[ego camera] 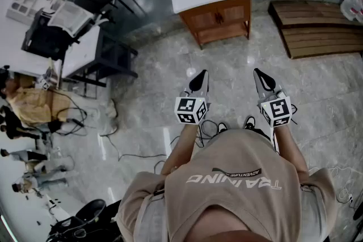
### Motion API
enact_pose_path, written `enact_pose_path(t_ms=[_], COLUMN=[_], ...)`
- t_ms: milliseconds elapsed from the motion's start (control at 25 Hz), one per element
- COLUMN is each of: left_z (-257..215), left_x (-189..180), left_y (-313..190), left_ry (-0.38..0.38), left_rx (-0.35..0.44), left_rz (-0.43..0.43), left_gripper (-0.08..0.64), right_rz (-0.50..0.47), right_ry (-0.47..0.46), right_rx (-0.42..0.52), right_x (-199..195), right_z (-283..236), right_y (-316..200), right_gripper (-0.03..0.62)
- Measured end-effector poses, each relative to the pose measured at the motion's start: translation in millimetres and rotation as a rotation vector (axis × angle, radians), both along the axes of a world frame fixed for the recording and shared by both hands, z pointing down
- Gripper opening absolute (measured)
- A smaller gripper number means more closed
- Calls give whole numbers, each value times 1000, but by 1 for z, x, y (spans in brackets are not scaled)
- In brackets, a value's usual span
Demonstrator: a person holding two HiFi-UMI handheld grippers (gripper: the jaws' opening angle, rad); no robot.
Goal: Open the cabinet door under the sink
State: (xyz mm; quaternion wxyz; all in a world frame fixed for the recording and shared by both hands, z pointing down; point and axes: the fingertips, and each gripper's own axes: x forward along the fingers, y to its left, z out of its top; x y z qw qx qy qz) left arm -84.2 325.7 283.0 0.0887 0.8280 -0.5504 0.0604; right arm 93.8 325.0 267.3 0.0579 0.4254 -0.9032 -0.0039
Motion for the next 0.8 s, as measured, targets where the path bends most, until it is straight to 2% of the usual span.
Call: enact_pose_path(t_ms=[240, 800], left_z=[8, 19], left_x=[-1, 26], left_y=[2, -9], left_ry=[20, 56], left_rx=[-21, -48], left_rz=[-47, -134], left_gripper=[17, 17], right_rz=[-36, -117], right_ry=[3, 13], right_rx=[10, -52], right_x=[0, 35], right_z=[-3, 18], right_y=[-9, -41], right_gripper=[2, 2])
